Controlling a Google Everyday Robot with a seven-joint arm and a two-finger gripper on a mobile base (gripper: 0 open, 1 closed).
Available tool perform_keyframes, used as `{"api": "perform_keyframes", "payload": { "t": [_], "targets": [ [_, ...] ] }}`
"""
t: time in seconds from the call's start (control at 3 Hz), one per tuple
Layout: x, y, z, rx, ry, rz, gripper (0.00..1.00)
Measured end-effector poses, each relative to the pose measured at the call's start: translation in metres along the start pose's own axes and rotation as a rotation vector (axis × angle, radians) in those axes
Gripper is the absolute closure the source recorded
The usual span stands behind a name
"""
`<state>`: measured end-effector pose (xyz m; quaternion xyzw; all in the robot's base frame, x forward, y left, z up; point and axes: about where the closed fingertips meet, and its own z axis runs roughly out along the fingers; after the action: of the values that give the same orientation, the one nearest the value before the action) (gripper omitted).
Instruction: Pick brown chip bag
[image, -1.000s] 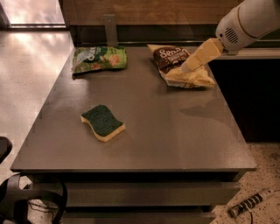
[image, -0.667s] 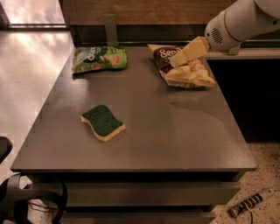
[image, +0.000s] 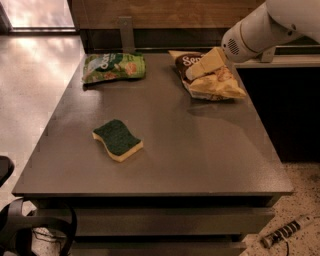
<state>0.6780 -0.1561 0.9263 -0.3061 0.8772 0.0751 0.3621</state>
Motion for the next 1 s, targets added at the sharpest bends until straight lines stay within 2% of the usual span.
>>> {"api": "perform_keyframes", "payload": {
  "t": [0.67,1.0],
  "targets": [
    [-0.002,-0.013,0.099,-0.063,0.022,0.09,0.0],
    [0.011,-0.021,0.12,-0.039,0.066,0.108,0.0]
  ]
}}
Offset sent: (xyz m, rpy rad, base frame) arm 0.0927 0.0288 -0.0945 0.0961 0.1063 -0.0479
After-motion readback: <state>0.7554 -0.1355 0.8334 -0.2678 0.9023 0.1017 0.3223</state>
